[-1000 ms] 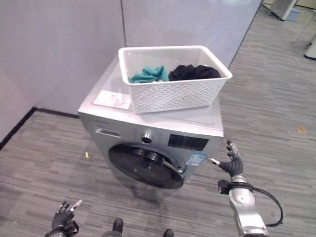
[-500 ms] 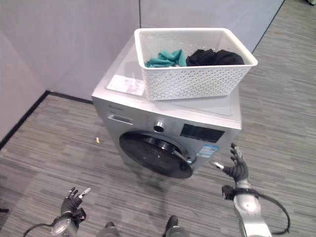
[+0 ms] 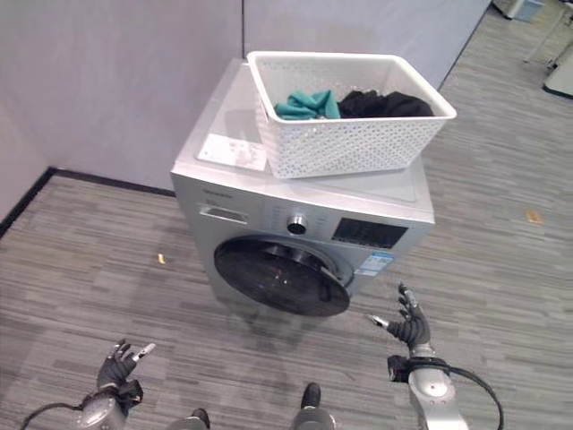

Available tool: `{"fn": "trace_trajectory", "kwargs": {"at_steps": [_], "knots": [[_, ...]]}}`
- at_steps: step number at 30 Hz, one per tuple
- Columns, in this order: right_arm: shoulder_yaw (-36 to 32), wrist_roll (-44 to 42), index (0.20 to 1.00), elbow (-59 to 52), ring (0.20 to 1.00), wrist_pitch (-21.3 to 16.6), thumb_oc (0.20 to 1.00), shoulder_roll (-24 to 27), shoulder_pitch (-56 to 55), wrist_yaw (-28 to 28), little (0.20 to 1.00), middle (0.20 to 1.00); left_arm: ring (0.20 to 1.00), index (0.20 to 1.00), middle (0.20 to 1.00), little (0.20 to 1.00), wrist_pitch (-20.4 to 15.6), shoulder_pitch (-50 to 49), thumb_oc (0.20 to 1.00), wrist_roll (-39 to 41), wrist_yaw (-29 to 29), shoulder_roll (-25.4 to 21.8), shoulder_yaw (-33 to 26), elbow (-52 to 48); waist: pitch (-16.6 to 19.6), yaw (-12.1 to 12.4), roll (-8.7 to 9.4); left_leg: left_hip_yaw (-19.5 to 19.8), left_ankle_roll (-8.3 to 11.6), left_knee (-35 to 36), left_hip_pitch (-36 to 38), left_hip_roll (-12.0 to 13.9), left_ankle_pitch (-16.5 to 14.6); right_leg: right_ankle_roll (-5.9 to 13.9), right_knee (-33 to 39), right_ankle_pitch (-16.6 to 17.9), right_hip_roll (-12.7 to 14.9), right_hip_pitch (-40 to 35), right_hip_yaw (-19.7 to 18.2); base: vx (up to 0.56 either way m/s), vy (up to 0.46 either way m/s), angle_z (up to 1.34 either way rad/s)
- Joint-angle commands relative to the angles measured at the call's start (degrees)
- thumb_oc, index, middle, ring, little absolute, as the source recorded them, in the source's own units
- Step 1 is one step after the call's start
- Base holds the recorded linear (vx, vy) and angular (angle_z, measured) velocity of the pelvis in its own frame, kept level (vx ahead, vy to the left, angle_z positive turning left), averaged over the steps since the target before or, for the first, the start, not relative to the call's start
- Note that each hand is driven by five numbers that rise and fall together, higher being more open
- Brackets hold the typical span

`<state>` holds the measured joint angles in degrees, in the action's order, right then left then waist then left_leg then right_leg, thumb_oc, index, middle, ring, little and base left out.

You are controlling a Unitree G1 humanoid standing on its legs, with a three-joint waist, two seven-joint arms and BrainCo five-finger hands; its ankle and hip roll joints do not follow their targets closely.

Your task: Grab the laundry basket,head to the washer,open it,put in the laundry and shut it.

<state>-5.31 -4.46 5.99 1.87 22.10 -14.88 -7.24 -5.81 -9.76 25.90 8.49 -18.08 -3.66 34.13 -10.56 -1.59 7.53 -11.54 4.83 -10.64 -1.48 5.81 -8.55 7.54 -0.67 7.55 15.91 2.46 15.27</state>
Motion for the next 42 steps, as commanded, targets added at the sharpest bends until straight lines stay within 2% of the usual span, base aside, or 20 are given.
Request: {"fn": "trace_trajectory", "kwargs": {"at_steps": [1, 2, 7, 18, 29, 42], "knots": [[-4.05, 2.04, 1.000, -2.72, 1.000, -1.86, 1.000, 3.16, 0.93, -0.17, 1.000, 1.000, 1.000, 1.000, 1.000, 1.000, -1.40, -2.07, 1.000, -1.25, -0.97, -0.60, -2.20, -3.21, -0.13, 1.06, -3.41, 4.48, -5.69, 1.97, 0.81, -0.77, -2.76, 1.85, -6.51, -8.31, -0.11, 0.56, -4.30, -0.07, -0.041, 0.30], [-5.02, 2.76, 1.000, -2.33, 1.000, -1.68, 1.000, 3.51, 0.57, -0.16, 1.000, 1.000, 1.000, 1.000, 1.000, 1.000, -1.43, -2.87, 1.000, -0.98, -1.17, -0.29, -2.79, -3.42, 0.62, 1.64, -2.97, 4.47, -5.54, 2.33, -0.11, -1.04, -2.10, 1.94, -5.55, -7.76, 0.62, -0.11, -3.64, -0.04, -0.039, 0.19], [-5.55, 3.80, 1.000, -0.66, 1.000, -1.48, 1.000, 4.86, 0.80, -0.08, 1.000, 1.000, 1.000, 1.000, 1.000, 1.000, -1.34, -4.76, 1.000, -0.52, -1.71, 0.24, -3.79, -3.11, 1.37, 3.19, -1.99, 4.35, -4.45, 1.80, -1.56, -0.38, -1.24, 2.48, -1.18, -7.91, 0.59, -2.79, -1.75, -0.01, -0.096, 0.03], [-2.79, 5.51, 1.000, 2.84, 1.000, -1.30, 1.000, 6.71, 2.32, 1.14, 1.000, 1.000, 1.000, 1.000, 1.000, 1.000, -1.20, -5.05, 1.000, -0.89, -2.48, 0.65, -2.55, -2.19, 1.85, 3.68, -2.09, 6.61, -3.14, 4.36, -1.29, 0.47, 1.06, 1.75, 0.44, -9.26, -0.39, -4.60, 1.14, 0.02, -0.057, 0.14], [4.70, 5.79, 1.000, 14.53, 1.000, -0.94, 1.000, 6.83, 6.89, 2.52, 1.000, 1.000, 1.000, 1.000, 1.000, 1.000, -1.18, -5.57, 1.000, -0.66, -3.47, -0.54, -1.35, -4.30, 0.06, 5.44, -4.16, 9.19, -2.53, 6.89, -2.23, 0.30, 3.52, 1.06, 0.45, -10.05, -0.63, -4.52, 3.11, 0.01, -0.045, 0.15], [6.60, 8.57, 1.000, 23.22, 1.000, -0.15, 1.000, 10.94, 15.10, -1.03, 1.000, 1.000, 1.000, 1.000, 1.000, 1.000, -2.21, -5.02, 1.000, 1.50, -2.64, -0.75, -2.18, -5.92, -2.02, 6.64, -7.80, 10.32, -2.28, 8.12, -5.89, -1.60, 5.63, 1.25, 0.77, -9.21, 1.17, -2.07, 4.39, -0.02, -0.011, 0.12]]}}
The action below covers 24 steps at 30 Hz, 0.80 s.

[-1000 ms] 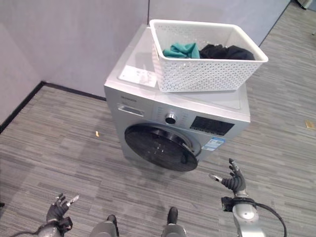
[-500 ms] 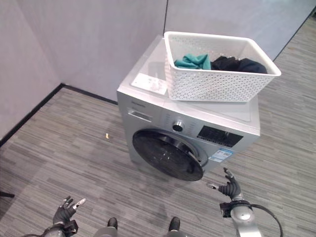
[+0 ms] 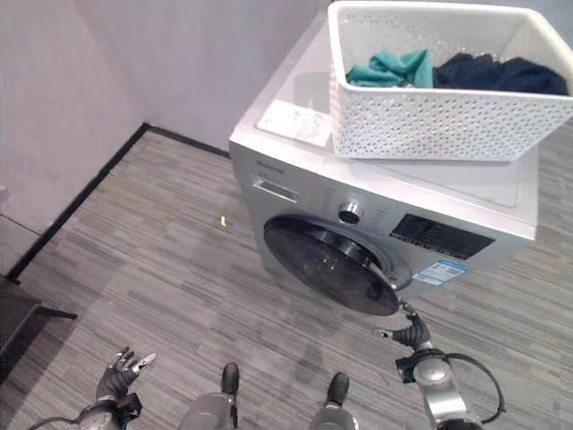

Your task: Grab the laundry basket,head to the washer,open it,put in the laundry and shut it.

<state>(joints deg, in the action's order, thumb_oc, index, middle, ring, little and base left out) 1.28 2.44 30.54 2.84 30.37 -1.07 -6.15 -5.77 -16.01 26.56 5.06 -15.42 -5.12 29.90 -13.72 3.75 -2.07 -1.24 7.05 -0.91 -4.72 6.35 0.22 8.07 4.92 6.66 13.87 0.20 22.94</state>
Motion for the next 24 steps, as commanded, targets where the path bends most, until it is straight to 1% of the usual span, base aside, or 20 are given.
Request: {"fn": "trace_trajectory", "kwargs": {"at_steps": [1, 7, 9, 13, 14, 15, 18, 20, 21, 24], "knots": [[-0.30, 1.61, 1.000, -1.25, 1.000, -1.12, 1.000, 3.14, 1.86, -2.56, 1.000, 1.000, 1.000, 1.000, 1.000, 1.000, -2.31, 1.49, 1.000, 0.88, 0.94, -3.49, -0.75, -1.62, 0.87, 1.36, 1.48, -0.03, -4.44, -1.46, -2.39, -2.25, -3.27, 0.69, -4.93, -8.44, 3.22, -0.01, -3.32, 0.02, 0.002, 0.13], [-3.27, 0.87, 1.000, -8.11, 1.000, -1.59, 1.000, 2.91, -1.83, -1.70, 1.000, 1.000, 1.000, 1.000, 1.000, 1.000, -1.76, 1.50, 1.000, 0.29, 0.93, -3.38, -1.53, -0.48, 1.30, 0.54, 1.93, -0.27, -4.45, -1.25, -1.98, -2.02, -3.46, 0.57, -4.51, -8.65, 2.98, -0.64, -3.35, 0.04, -0.004, 0.03], [-5.47, 0.94, 1.000, -12.43, 1.000, -2.00, 1.000, 2.17, -6.26, -0.58, 1.000, 1.000, 1.000, 1.000, 1.000, 1.000, -1.58, 0.80, 1.000, 0.32, 0.63, -3.16, -1.99, -0.41, 1.71, 0.01, 2.70, -0.37, -4.68, -1.20, -1.64, -1.84, -3.62, 0.52, -4.62, -8.71, 2.67, -0.62, -3.66, 0.05, -0.017, 0.00], [-5.18, 0.17, 1.000, -12.16, 1.000, -2.52, 1.000, 1.42, -7.29, 0.26, 1.000, 1.000, 1.000, 1.000, 1.000, 1.000, -1.43, 0.34, 1.000, 0.57, 0.23, -2.98, -1.81, -0.93, 1.82, -0.23, 3.41, -0.66, -4.97, -1.37, -1.07, -1.59, -4.16, 0.61, -4.91, -8.70, 2.40, -0.37, -4.47, 0.02, -0.017, -0.09], [-3.60, 0.08, 1.000, -10.43, 1.000, -2.55, 1.000, 1.26, -5.91, 0.63, 1.000, 1.000, 1.000, 1.000, 1.000, 1.000, -1.54, 0.36, 1.000, 0.49, -0.13, -3.08, -1.32, -1.55, 1.73, -0.09, 3.62, -1.00, -5.15, -1.41, -0.79, -1.67, -4.44, 0.79, -4.91, -8.45, 2.51, 0.05, -4.89, 0.00, -0.011, -0.16], [-3.53, 0.06, 1.000, -10.32, 1.000, -2.60, 1.000, 1.26, -5.79, 0.60, 1.000, 1.000, 1.000, 1.000, 1.000, 1.000, -1.54, 0.37, 1.000, 0.49, -0.14, -3.08, -1.37, -1.55, 1.73, -0.09, 3.65, -1.05, -5.17, -1.41, -0.80, -1.68, -4.45, 0.80, -4.92, -8.44, 2.53, 0.10, -4.95, -0.01, -0.019, -0.18], [-0.88, 0.89, 1.000, -7.40, 1.000, -2.22, 1.000, 1.89, -2.56, 0.46, 1.000, 1.000, 1.000, 1.000, 1.000, 1.000, -1.78, 0.61, 1.000, 0.67, -0.14, -3.47, -1.04, -2.54, 1.25, 0.50, 3.37, -0.96, -5.29, -1.75, -1.25, -2.10, -4.53, 0.93, -4.89, -8.17, 3.05, 0.62, -5.16, -0.03, -0.006, -0.11], [1.39, 2.20, 1.000, -3.85, 1.000, -1.54, 1.000, 3.20, 1.66, -0.16, 1.000, 1.000, 1.000, 1.000, 1.000, 1.000, -2.30, 0.92, 1.000, 0.80, 0.14, -4.10, -0.83, -3.34, 0.57, 1.39, 2.27, -0.77, -5.36, -2.19, -2.16, -3.01, -4.57, 1.17, -5.17, -7.86, 4.08, 1.45, -5.11, -0.04, 0.019, -0.03], [1.50, 2.18, 1.000, -3.67, 1.000, -1.61, 1.000, 3.22, 1.87, -0.20, 1.000, 1.000, 1.000, 1.000, 1.000, 1.000, -2.30, 0.97, 1.000, 0.80, 0.15, -4.06, -0.90, -3.34, 0.55, 1.34, 2.27, -0.77, -5.37, -2.24, -2.23, -3.03, -4.59, 1.18, -5.23, -7.87, 4.11, 1.52, -5.14, -0.03, 0.029, -0.03], [3.50, 4.34, 1.000, 1.95, 1.000, -0.87, 1.000, 7.24, 7.69, -1.63, 1.000, 1.000, 1.000, 1.000, 1.000, 1.000, -3.00, 1.05, 1.000, 1.35, 0.39, -4.50, -0.79, -3.96, -0.24, 2.48, 0.36, -0.35, -5.32, -2.36, -3.04, -4.19, -4.45, 1.46, -5.75, -7.62, 5.44, 2.42, -4.95, -0.05, 0.065, 0.06]]}}
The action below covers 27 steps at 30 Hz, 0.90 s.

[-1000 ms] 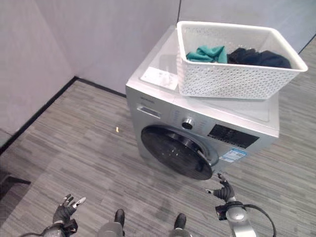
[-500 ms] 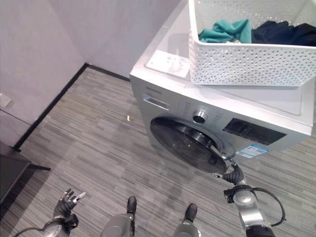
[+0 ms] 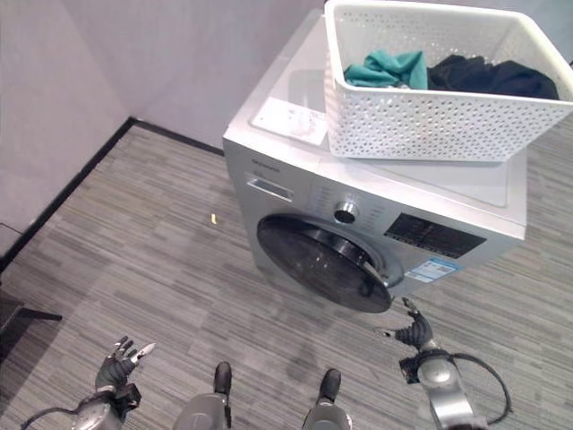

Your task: Grab the laundry basket,head to the washer,open it,put in the laundry and shut it.

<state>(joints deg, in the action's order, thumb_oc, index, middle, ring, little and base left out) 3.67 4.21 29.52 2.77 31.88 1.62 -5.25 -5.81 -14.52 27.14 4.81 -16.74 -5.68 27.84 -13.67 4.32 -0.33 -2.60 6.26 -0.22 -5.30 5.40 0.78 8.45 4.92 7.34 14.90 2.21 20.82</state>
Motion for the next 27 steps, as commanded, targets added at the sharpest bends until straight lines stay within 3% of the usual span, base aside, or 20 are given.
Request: {"fn": "trace_trajectory", "kwargs": {"at_steps": [1, 4, 13, 21, 27], "knots": [[1.34, 2.56, 1.000, 5.25, 1.000, -0.65, 1.000, 6.91, 7.34, -3.24, 1.000, 1.000, 1.000, 1.000, 1.000, 1.000, -3.28, -0.41, 1.000, 0.81, 0.77, -3.39, -0.26, -2.24, -0.40, 2.32, -2.01, 1.05, -4.54, -2.88, -2.82, -3.64, -4.82, 1.20, -5.70, -8.09, 4.80, 0.70, -2.79, -0.07, 0.097, 0.11], [2.63, 1.37, 1.000, 10.94, 1.000, 0.11, 1.000, 9.32, 15.08, -5.53, 1.000, 1.000, 1.000, 1.000, 1.000, 1.000, -4.06, 0.57, 1.000, 1.99, 1.71, -3.88, -0.15, -1.84, -0.65, 3.19, -3.52, 1.00, -4.54, -2.52, -3.92, -4.45, -4.09, 1.24, -5.85, -7.63, 5.49, 1.95, -3.11, -0.04, 0.067, 0.14], [3.46, 0.45, 1.000, 15.73, 1.000, 0.82, 1.000, 10.83, 21.09, -8.09, 1.000, 1.000, 1.000, 1.000, 1.000, 1.000, -4.30, 0.58, 1.000, 3.68, 2.13, -3.54, 1.02, -2.43, -1.66, 4.19, -5.34, 2.04, -4.47, -2.44, -6.07, -5.02, -3.17, 1.20, -6.11, -7.50, 5.82, 3.04, -2.52, -0.01, 0.002, 0.04], [7.76, 0.14, 1.000, 15.43, 1.000, 0.44, 1.000, 5.40, 20.99, -6.72, 1.000, 1.000, 1.000, 1.000, 1.000, 1.000, -4.24, 1.70, 1.000, 4.47, 2.27, -3.08, 2.64, -2.61, -3.01, 4.15, -5.53, 2.42, -4.36, -3.02, -7.59, -4.56, -2.79, 0.78, -6.06, -7.58, 5.14, 4.04, -2.89, 0.00, -0.006, 0.01], [12.27, -0.34, 1.000, 11.50, 1.000, -1.03, 1.000, -2.28, 18.92, -4.44, 1.000, 1.000, 1.000, 1.000, 1.000, 1.000, -4.39, 2.42, 1.000, 3.24, 2.77, -2.71, 2.48, -2.59, -3.29, 3.96, -5.13, 2.42, -4.27, -2.99, -7.81, -4.29, -2.69, 0.60, -5.71, -7.58, 4.70, 4.40, -3.17, 0.00, -0.010, -0.02]]}}
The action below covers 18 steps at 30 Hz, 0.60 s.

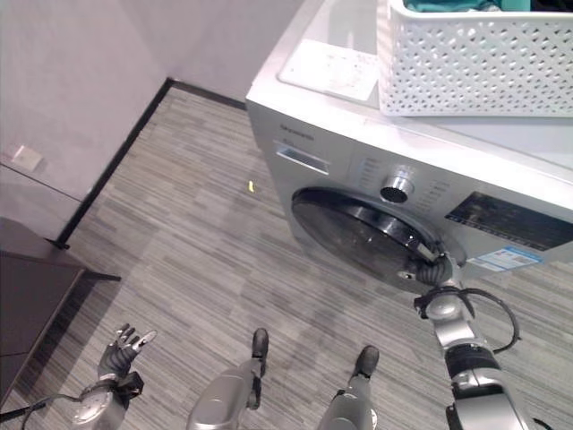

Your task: Grab the laundry basket,head to the washer,open it,put in the laundry and shut it.

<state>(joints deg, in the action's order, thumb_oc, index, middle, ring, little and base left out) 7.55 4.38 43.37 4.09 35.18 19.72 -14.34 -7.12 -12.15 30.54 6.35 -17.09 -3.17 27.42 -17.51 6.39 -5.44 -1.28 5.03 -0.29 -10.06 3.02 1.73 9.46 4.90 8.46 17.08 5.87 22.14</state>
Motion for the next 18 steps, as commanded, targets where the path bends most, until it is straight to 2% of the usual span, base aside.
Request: {"fn": "trace_trajectory", "kwargs": {"at_steps": [1, 3, 4, 5, 10, 12, 15, 17, 18], "knots": [[9.09, -0.83, 1.000, -3.19, 1.000, -2.58, 1.000, -6.75, 0.54, 4.94, 1.000, 1.000, 1.000, 1.000, 1.000, 1.000, -3.19, 0.20, 1.000, -0.46, 1.42, -2.46, -0.14, -2.35, 0.58, 1.83, 0.16, 1.04, -3.05, -2.89, -3.00, -1.85, -3.69, -0.43, -5.69, -8.73, 2.44, 0.73, -4.55, 0.00, 0.000, 0.00], [9.89, -1.08, 1.000, -3.87, 1.000, -2.88, 1.000, -8.00, 0.22, 5.22, 1.000, 1.000, 1.000, 1.000, 1.000, 1.000, -3.24, 0.28, 1.000, -0.82, 1.56, -2.56, -0.31, -2.72, 0.63, 1.84, 0.36, 1.04, -3.06, -2.92, -2.92, -1.78, -3.73, -0.46, -5.70, -8.78, 2.36, 0.67, -4.58, 0.00, -0.010, -0.04], [11.47, -2.02, 1.000, -4.61, 1.000, -3.24, 1.000, -10.78, 0.16, 5.88, 1.000, 1.000, 1.000, 1.000, 1.000, 1.000, -3.46, 0.63, 1.000, -1.20, 1.76, -2.79, -0.54, -3.97, 0.75, 1.92, 0.69, 1.03, -3.05, -2.94, -2.70, -1.62, -3.84, -0.56, -5.71, -8.92, 2.16, 0.47, -4.63, 0.00, -0.014, -0.06], [11.49, -2.02, 1.000, -4.60, 1.000, -3.25, 1.000, -10.80, 0.17, 5.88, 1.000, 1.000, 1.000, 1.000, 1.000, 1.000, -3.45, 0.61, 1.000, -1.20, 1.76, -2.80, -0.56, -3.98, 0.74, 1.91, 0.71, 1.02, -3.05, -2.94, -2.69, -1.63, -3.84, -0.56, -5.71, -8.93, 2.16, 0.45, -4.63, 0.01, -0.015, -0.06], [16.97, -6.65, 1.000, -7.77, 1.000, -4.07, 1.000, -18.89, 0.16, 8.03, 1.000, 1.000, 1.000, 1.000, 1.000, 1.000, -3.78, 1.88, 1.000, -0.63, 3.03, -3.02, -0.39, -7.12, 1.39, 2.33, 1.96, 0.87, -2.91, -3.44, -1.85, -0.85, -4.33, -0.86, -5.73, -9.36, 1.64, -0.70, -4.45, 0.01, -0.011, -0.08], [17.97, -7.49, 1.000, -8.49, 1.000, -4.30, 1.000, -19.96, -0.08, 8.47, 1.000, 1.000, 1.000, 1.000, 1.000, 1.000, -3.86, 2.00, 1.000, -0.83, 3.03, -3.12, -0.06, -8.09, 1.53, 2.38, 2.17, 0.93, -2.85, -3.49, -1.64, -0.70, -4.41, -0.94, -5.70, -9.45, 1.53, -0.98, -4.28, 0.01, -0.010, -0.06], [21.17, -11.91, 1.000, -7.89, 1.000, -4.93, 1.000, -24.32, -0.02, 9.27, 1.000, 1.000, 1.000, 1.000, 1.000, 1.000, -4.35, 2.41, 1.000, -2.26, 3.37, -3.99, 1.43, -12.85, 2.12, 2.99, 3.07, 1.00, -2.60, -3.46, -0.76, -0.11, -4.63, -1.01, -5.46, -9.75, 1.01, -1.99, -4.02, 0.00, -0.004, -0.01], [21.91, -12.71, 1.000, -7.63, 1.000, -5.15, 1.000, -25.42, 0.30, 9.36, 1.000, 1.000, 1.000, 1.000, 1.000, 1.000, -4.44, 2.42, 1.000, -3.16, 3.30, -4.39, 1.76, -14.64, 2.39, 3.20, 3.31, 1.04, -2.60, -3.38, -0.76, -0.10, -4.53, -1.02, -5.29, -9.61, 0.95, -2.02, -4.01, 0.00, 0.000, 0.00], [23.69, -13.99, 1.000, -7.16, 1.000, -5.49, 1.000, -27.45, 0.56, 9.64, 1.000, 1.000, 1.000, 1.000, 1.000, 1.000, -5.29, 2.39, 1.000, -5.47, 3.23, -5.84, 2.57, -18.11, 2.60, 3.71, 3.63, 0.96, -2.39, -3.46, -0.06, 0.28, -4.84, -1.08, -5.54, -10.10, 0.63, -2.64, -3.93, 0.00, 0.000, 0.00]]}}
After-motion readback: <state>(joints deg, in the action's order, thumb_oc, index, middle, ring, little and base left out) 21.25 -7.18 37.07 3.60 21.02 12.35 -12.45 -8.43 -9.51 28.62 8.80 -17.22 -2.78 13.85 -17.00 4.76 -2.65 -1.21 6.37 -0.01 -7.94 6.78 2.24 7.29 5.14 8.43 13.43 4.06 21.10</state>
